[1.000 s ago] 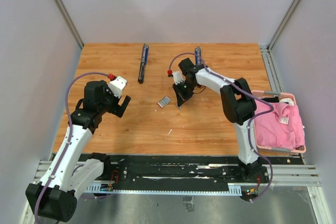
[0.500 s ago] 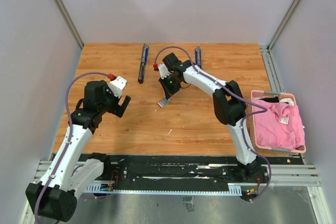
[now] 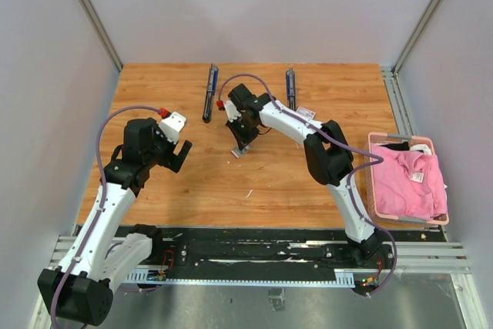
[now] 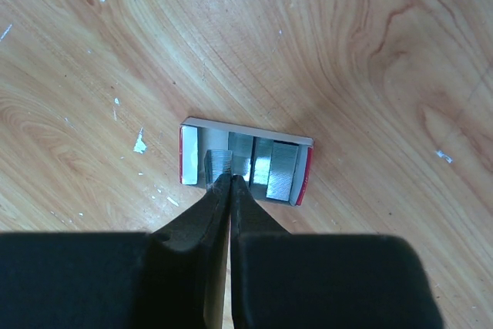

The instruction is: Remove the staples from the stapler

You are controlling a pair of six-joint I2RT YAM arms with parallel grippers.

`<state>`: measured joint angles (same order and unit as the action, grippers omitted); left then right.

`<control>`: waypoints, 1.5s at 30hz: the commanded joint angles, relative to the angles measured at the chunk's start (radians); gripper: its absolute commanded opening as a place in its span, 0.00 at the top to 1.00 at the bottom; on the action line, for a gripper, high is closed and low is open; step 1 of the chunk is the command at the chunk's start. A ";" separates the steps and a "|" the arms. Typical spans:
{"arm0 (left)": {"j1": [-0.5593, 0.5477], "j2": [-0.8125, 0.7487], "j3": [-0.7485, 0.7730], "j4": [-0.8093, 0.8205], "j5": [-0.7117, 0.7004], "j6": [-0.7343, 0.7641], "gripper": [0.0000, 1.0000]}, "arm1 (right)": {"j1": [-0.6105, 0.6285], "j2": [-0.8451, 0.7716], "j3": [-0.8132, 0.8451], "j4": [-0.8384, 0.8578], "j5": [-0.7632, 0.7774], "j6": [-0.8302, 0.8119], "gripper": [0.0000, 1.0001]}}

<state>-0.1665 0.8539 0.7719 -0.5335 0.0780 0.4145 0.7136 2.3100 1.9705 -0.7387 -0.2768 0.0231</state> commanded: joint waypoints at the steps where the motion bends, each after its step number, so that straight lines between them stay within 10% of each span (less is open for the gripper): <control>1: 0.004 -0.006 -0.006 0.018 -0.006 0.004 0.02 | 0.022 0.010 0.035 -0.021 0.031 0.013 0.97; 45: 0.004 -0.010 -0.006 0.017 -0.004 0.004 0.02 | 0.057 0.052 0.067 -0.027 0.090 0.016 0.95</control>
<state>-0.1665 0.8539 0.7719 -0.5335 0.0780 0.4145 0.7528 2.3421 2.0064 -0.7399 -0.2073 0.0265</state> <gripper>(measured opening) 0.981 0.046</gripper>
